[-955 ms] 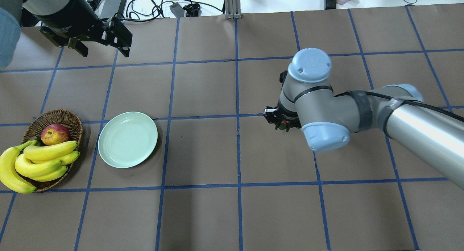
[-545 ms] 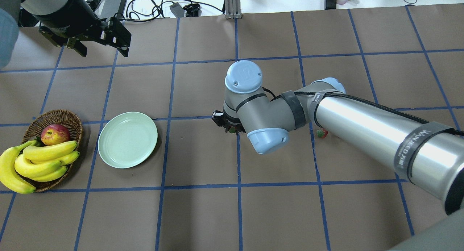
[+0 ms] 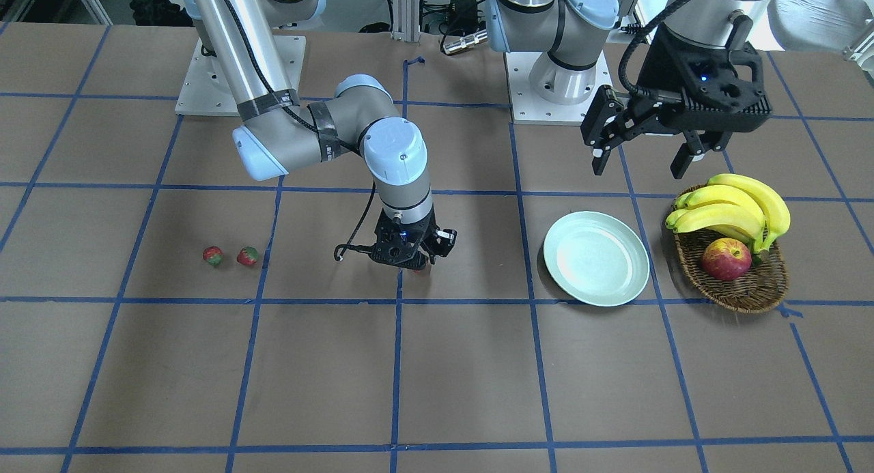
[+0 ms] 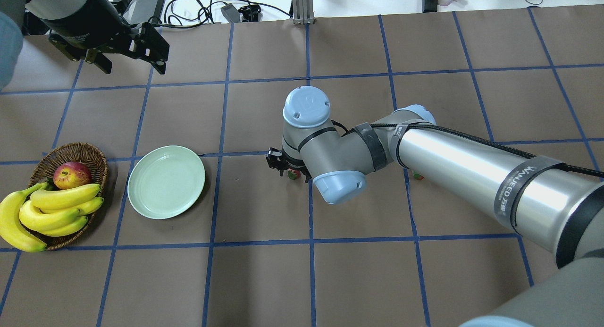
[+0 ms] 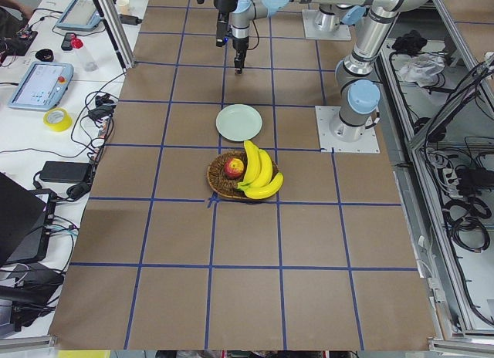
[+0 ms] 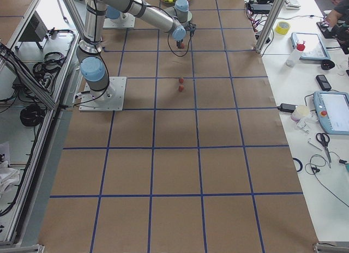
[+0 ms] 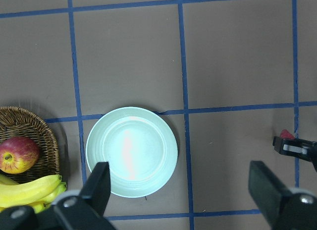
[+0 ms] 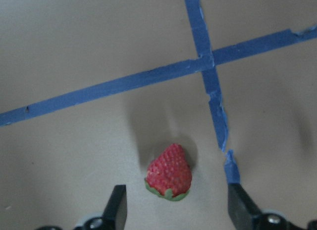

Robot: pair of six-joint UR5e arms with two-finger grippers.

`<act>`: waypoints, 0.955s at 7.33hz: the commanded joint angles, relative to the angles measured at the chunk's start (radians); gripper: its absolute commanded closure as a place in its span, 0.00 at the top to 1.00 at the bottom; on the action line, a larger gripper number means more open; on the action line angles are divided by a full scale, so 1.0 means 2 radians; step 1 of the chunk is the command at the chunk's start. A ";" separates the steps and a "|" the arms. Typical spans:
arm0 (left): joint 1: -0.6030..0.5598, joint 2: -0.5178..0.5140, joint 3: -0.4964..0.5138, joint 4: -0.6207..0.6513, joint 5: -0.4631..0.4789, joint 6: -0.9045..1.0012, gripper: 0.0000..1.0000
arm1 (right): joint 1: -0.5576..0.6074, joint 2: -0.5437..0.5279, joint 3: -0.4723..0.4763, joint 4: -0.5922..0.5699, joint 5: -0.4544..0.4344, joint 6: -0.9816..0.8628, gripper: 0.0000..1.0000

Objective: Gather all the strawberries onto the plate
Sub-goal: 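Carry the strawberry toward the table centre and release it there, then return the right gripper to the strawberries while the left gripper reaches toward the centre strawberry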

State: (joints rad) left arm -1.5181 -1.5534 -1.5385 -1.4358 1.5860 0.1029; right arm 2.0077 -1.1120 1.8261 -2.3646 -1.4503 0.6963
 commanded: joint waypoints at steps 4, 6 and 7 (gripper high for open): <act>0.004 0.002 0.002 0.001 -0.017 0.011 1.00 | -0.144 -0.099 0.034 0.069 -0.010 -0.183 1.00; -0.016 -0.022 0.003 0.020 -0.022 -0.072 1.00 | -0.197 -0.107 0.094 0.057 -0.054 -0.323 0.96; -0.044 -0.046 -0.002 0.020 -0.021 -0.084 1.00 | -0.222 -0.108 0.111 0.053 -0.058 -0.362 0.95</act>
State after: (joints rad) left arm -1.5522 -1.5974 -1.5341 -1.4023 1.5469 -0.0040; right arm 1.6317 -1.3222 1.9937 -2.2501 -1.5337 0.1037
